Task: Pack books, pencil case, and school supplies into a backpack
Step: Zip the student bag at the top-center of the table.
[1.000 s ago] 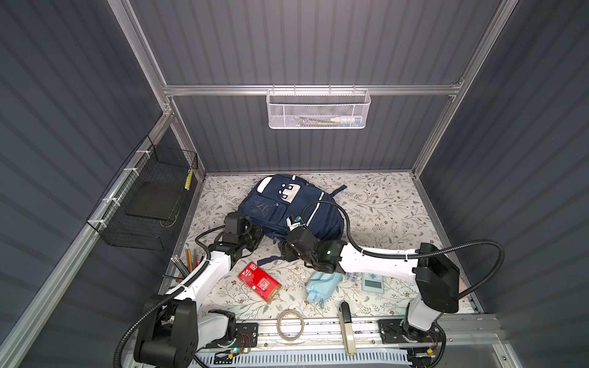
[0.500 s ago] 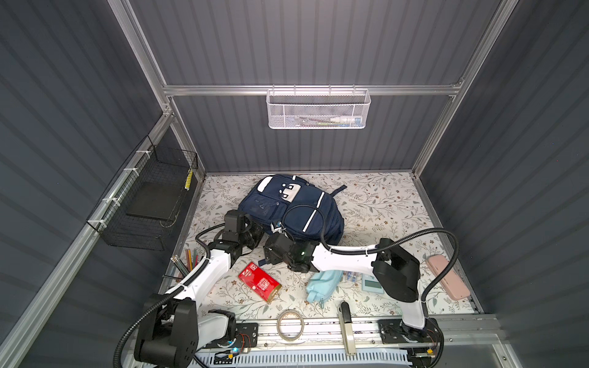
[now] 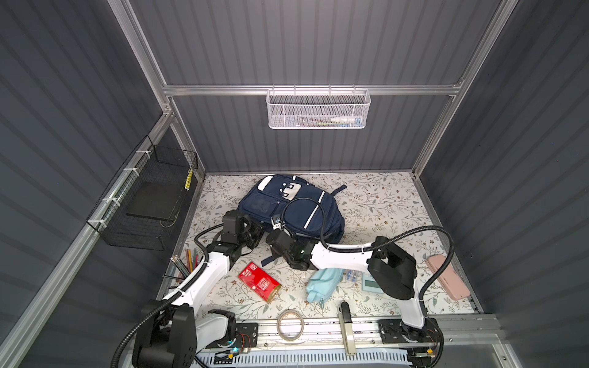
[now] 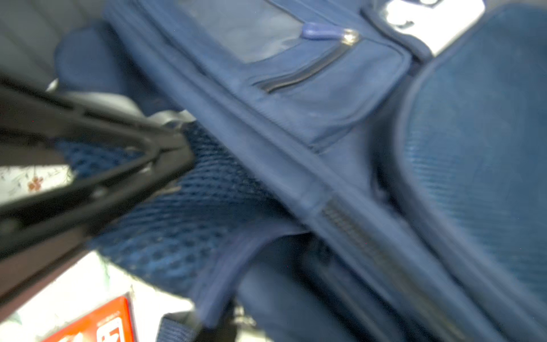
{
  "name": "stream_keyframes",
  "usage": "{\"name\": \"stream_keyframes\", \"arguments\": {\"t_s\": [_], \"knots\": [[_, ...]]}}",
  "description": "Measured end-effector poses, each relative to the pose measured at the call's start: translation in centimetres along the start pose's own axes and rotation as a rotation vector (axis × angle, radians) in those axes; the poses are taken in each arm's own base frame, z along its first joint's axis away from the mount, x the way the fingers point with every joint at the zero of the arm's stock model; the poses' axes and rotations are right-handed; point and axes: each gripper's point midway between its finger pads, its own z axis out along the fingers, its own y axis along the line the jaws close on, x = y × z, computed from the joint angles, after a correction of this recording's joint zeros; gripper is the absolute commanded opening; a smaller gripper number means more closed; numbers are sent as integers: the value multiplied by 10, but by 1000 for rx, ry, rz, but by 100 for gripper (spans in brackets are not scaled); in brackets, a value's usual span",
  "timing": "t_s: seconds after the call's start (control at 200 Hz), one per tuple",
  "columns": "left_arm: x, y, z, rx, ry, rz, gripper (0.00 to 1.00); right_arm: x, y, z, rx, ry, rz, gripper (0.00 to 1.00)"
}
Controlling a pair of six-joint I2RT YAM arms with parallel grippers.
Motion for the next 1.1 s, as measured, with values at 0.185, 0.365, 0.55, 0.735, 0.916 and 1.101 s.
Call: {"name": "stream_keyframes", "arguments": {"t_s": [0.185,0.365,0.55,0.735,0.916,1.101], "knots": [[4,3,1,-7,14,-1,0,6,0,-20,-78,47,3,0],[8,3,1,-4,25,3,0,20,-7,-36,-148,115,47,0],[8,6,1,-10,23,2,0,28,-14,-46,-196,191,94,0],[7,6,1,-13,19,2,0,38,-21,-58,-213,251,108,0],[7,14,2,-37,15,-2,0,56,-32,-71,-223,327,112,0],[0,21,0,-53,3,-7,0,74,-66,-90,-233,391,151,0]]}}
